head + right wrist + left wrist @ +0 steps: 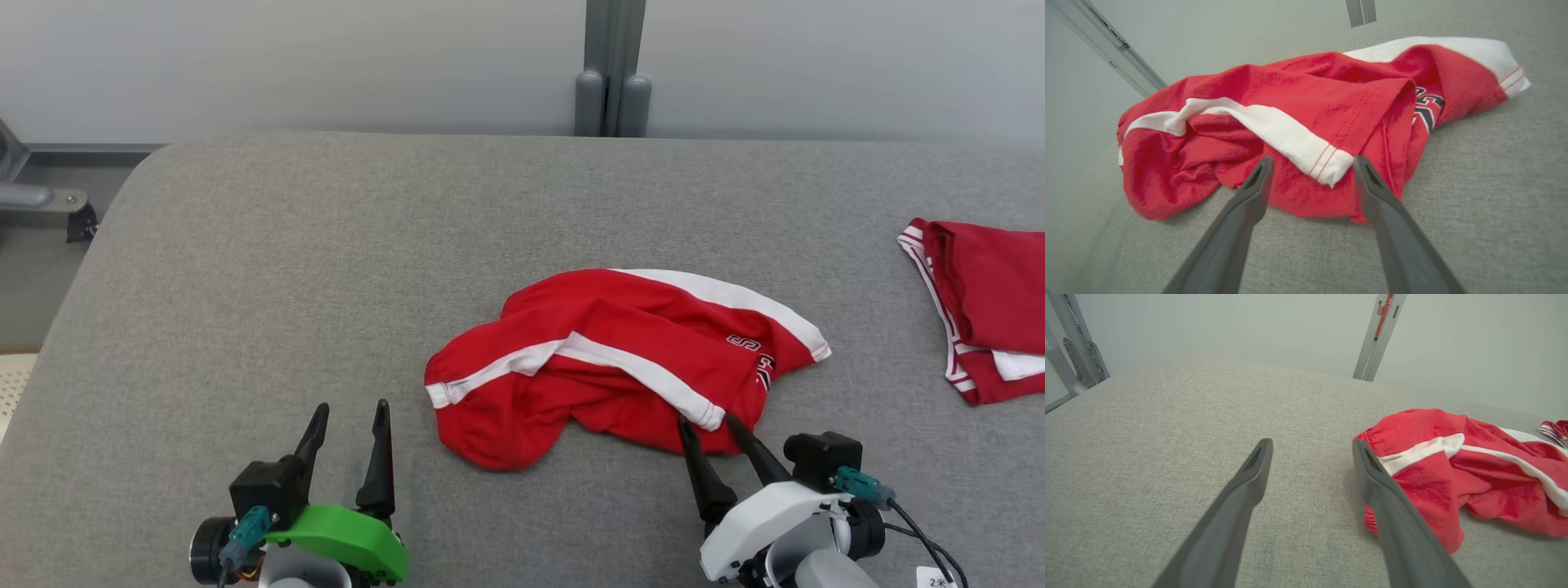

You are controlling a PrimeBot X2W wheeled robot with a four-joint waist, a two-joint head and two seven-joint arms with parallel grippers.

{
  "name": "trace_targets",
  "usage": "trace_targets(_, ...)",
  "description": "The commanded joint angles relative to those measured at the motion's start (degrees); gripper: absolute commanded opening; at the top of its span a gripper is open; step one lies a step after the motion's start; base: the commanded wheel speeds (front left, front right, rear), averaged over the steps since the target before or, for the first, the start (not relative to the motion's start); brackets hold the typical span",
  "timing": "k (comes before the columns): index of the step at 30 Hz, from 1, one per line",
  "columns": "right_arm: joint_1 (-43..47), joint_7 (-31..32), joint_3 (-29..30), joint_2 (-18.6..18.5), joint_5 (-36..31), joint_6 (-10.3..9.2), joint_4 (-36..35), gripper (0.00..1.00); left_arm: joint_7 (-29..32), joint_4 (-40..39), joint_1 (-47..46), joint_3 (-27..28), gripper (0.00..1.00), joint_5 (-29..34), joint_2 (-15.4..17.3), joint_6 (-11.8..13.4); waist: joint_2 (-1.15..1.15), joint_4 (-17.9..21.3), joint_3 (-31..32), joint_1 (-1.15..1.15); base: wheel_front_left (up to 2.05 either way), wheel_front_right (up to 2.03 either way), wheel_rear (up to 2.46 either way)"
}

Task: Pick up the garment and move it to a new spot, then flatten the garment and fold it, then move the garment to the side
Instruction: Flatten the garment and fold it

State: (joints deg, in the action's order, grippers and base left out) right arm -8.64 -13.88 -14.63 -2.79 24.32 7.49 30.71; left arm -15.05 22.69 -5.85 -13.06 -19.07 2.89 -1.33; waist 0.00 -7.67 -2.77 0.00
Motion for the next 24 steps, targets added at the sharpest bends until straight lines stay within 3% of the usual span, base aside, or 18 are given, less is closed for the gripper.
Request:
trace_targets(1, -1.4, -0.2, -0.4, -0.2, 0.3, 0.01, 1.7, 1.0, -0.2, 0.0, -1.1, 0.2, 1.0, 0.4, 0.1, 0.0, 0.0, -1.9, -1.6, 0.0, 0.0, 0.0, 0.0)
trace_targets(10, -5.7, -1.1, -0.9, -0.2, 2.4, 0.01, 8.0, 1.0, -0.2, -0.6, -1.5, 0.5, 1.0, -0.2, 0.1, 0.4, 0.0, -3.5, -2.8, 0.0, 0.0, 0.0, 0.0)
trace_targets(24, -1.7, -1.3, 1.5, -0.2, 0.2, 0.01, -3.0, 1.0, -0.2, -1.1, -1.5, 0.6, 1.0, -0.6, 0.1, 0.9, 0.0, -1.6, -3.4, 0.0, 0.0, 0.0, 0.0)
